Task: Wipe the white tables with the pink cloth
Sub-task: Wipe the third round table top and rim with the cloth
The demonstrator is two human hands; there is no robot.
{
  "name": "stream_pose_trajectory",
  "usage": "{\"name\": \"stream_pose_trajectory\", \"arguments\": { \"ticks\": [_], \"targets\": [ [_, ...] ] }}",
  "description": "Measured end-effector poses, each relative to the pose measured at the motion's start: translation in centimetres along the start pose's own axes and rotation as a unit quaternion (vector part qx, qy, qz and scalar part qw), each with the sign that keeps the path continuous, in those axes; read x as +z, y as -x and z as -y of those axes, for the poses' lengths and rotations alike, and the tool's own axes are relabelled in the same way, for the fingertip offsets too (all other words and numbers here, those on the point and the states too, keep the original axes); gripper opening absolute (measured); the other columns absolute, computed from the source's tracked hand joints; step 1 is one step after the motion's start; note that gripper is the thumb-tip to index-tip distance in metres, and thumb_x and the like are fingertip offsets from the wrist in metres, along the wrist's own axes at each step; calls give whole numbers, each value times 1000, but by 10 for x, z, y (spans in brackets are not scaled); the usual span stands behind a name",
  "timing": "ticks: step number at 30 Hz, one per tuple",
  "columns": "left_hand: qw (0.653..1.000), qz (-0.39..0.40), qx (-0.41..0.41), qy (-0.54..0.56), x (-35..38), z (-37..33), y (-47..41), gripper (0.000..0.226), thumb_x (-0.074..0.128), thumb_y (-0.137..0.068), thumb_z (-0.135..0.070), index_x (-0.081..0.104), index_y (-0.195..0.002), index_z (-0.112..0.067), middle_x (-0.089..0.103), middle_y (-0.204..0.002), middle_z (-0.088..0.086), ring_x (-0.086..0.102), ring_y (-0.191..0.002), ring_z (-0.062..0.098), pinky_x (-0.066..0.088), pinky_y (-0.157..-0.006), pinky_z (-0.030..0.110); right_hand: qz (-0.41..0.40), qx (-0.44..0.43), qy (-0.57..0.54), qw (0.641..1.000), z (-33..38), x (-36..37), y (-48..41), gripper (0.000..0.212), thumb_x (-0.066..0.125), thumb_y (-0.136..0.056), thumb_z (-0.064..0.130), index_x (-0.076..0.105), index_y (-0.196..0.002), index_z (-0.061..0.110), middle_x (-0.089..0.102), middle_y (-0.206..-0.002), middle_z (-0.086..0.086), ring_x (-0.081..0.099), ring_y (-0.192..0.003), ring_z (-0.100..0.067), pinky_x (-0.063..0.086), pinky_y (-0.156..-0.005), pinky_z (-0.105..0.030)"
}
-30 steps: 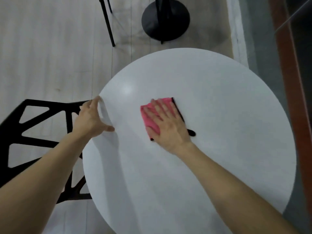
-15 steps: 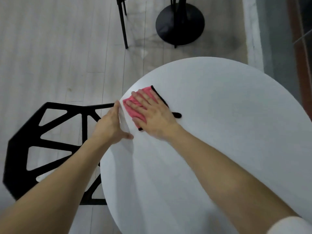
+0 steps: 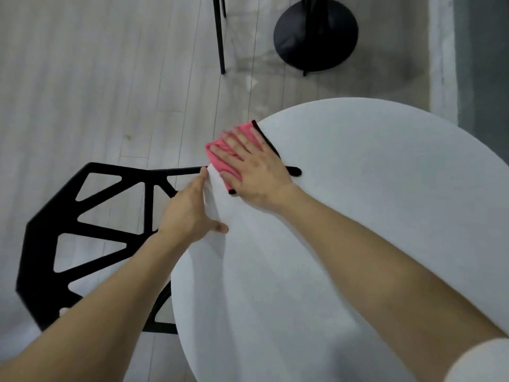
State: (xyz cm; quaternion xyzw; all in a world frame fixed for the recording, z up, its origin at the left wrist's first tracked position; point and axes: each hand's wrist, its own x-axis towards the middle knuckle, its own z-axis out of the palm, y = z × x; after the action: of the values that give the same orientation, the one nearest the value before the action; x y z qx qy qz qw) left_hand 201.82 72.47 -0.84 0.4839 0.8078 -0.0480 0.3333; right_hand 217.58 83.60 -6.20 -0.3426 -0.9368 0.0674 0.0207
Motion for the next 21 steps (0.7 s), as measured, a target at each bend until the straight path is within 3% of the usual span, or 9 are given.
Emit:
{"name": "stream_pose_trajectory", "arguments": {
  "ticks": [2, 5, 8, 10, 13, 15, 16, 18, 21],
  "targets": [
    [1000, 2, -4, -4, -2, -1, 1, 156, 108, -52, -44, 10, -172, -35, 56, -159, -2, 56, -141, 29, 54, -109, 48, -48, 83, -7, 995, -55, -1, 20, 61, 32, -113, 49, 29, -171, 29, 31, -176, -5, 21, -165, -30, 8, -134, -57],
    [1000, -1, -7, 3, -2, -1, 4, 150, 108, -53, -42, 14, -169, -35, 64, -143, -2, 62, -128, 32, 57, -102, 51, -49, 299, 14, 953, -139, -15, 58, 67, 27, -111, 55, 19, -173, 30, 19, -179, -10, 14, -166, -31, 9, -134, -58],
    [1000, -7, -8, 9, -2, 3, 3, 142, 107, -53, -44, 20, -166, -30, 66, -135, -2, 64, -119, 32, 57, -97, 52, -61, 399, 12, 915, -130, -15, 45, 70, 23, -109, 51, 18, -173, 24, 16, -179, -15, 13, -166, -35, 9, -132, -63],
    [1000, -2, -6, 5, -2, 4, 3, 141, 107, -54, -44, 22, -165, -27, 66, -134, -1, 64, -120, 33, 57, -98, 52, -70, 342, 11, 937, -72, -7, 18, 68, 24, -108, 45, 22, -172, 20, 22, -177, -18, 17, -165, -38, 11, -131, -65],
    [1000, -6, 3, 3, -3, 2, 3, 143, 108, -53, -43, 23, -166, -26, 67, -137, -3, 65, -123, 32, 56, -98, 49, -31, 70, -8, 997, 24, 6, -11, 61, 28, -112, 41, 30, -171, 22, 31, -175, -11, 19, -165, -36, 7, -132, -62],
    [1000, -18, 13, 5, -3, 1, 4, 136, 109, -51, -42, 30, -161, -24, 68, -138, -5, 67, -124, 31, 57, -96, 46, 4, -44, -4, 999, 46, 4, -9, 61, 25, -115, 47, 22, -173, 28, 22, -179, -4, 11, -167, -29, 4, -134, -57],
    [1000, -15, 13, 2, -3, 0, 5, 136, 108, -52, -43, 30, -161, -23, 66, -142, -3, 65, -127, 32, 56, -98, 46, -2, -56, -10, 998, 33, 3, -6, 61, 25, -115, 51, 18, -173, 31, 19, -180, -2, 9, -168, -26, 4, -135, -54],
    [1000, 2, 7, -13, -5, -1, 4, 145, 107, -54, -46, 20, -167, -21, 60, -152, 2, 61, -133, 33, 55, -103, 49, -38, 31, -16, 999, -21, 0, 8, 63, 30, -113, 55, 20, -172, 34, 21, -179, -1, 12, -167, -23, 7, -135, -52],
    [999, 14, 15, -38, -5, 0, 3, 149, 104, -60, -49, 7, -171, -23, 48, -162, 4, 54, -140, 34, 53, -107, 54, -58, 314, 14, 947, -132, -11, 53, 69, 26, -110, 58, 21, -173, 30, 20, -180, -7, 15, -167, -28, 10, -134, -56]
  ]
}}
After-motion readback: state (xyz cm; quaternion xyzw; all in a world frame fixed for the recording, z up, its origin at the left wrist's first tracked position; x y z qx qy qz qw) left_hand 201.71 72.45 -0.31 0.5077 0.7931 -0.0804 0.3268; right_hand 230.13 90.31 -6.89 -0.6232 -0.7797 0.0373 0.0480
